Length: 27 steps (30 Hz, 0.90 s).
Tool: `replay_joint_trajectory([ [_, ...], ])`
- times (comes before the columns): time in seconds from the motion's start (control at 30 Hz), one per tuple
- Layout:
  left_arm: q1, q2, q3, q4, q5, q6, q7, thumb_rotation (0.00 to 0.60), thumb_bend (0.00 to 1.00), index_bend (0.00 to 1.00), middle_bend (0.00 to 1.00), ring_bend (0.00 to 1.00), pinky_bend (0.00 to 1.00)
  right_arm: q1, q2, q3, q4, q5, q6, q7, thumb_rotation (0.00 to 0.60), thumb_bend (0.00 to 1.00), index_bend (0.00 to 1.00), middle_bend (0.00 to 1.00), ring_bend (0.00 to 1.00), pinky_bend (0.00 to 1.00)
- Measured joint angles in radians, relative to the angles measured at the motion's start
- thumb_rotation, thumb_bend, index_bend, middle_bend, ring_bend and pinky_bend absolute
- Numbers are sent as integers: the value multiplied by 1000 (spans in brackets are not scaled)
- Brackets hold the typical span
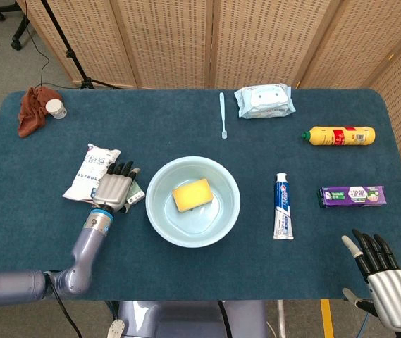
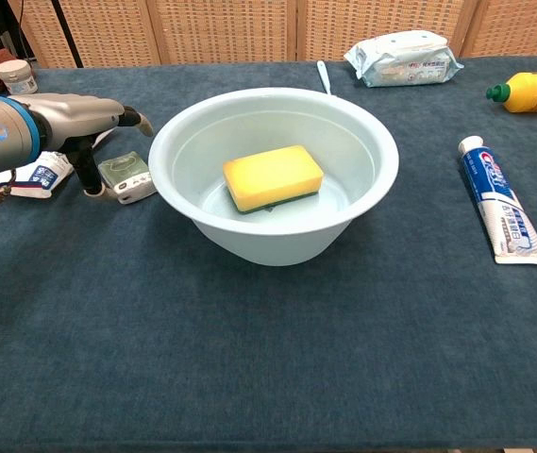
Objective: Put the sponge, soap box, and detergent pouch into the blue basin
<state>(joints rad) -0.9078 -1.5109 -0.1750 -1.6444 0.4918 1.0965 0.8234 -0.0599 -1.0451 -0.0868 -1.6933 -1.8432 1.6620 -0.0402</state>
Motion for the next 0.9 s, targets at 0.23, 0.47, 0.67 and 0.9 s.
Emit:
replay_joint_trajectory([
  [0.23,-12,-18,10,23,-20,-1,9,600,264,59,0,0,0,-1,2,1,0,1,4,3,600,105,60,0,0,0],
  [0.47,-17,-35,18,38,-24,13,15,600,274,145,0,0,3,-2,3,2,-1,1,6,6,600,105,59,0,0,0],
  [0.67,-14,-48,19,46,-8,42,11,600,296,301,12,37,107,-1,3,1,0,-3,8,7,600,105,60,0,0,0],
  [0.9,-12,-59,25,61,-22,43,25,600,311,425,122,129,173,-3,3,1,0,-4,11,7,600,105,59,0,0,0],
])
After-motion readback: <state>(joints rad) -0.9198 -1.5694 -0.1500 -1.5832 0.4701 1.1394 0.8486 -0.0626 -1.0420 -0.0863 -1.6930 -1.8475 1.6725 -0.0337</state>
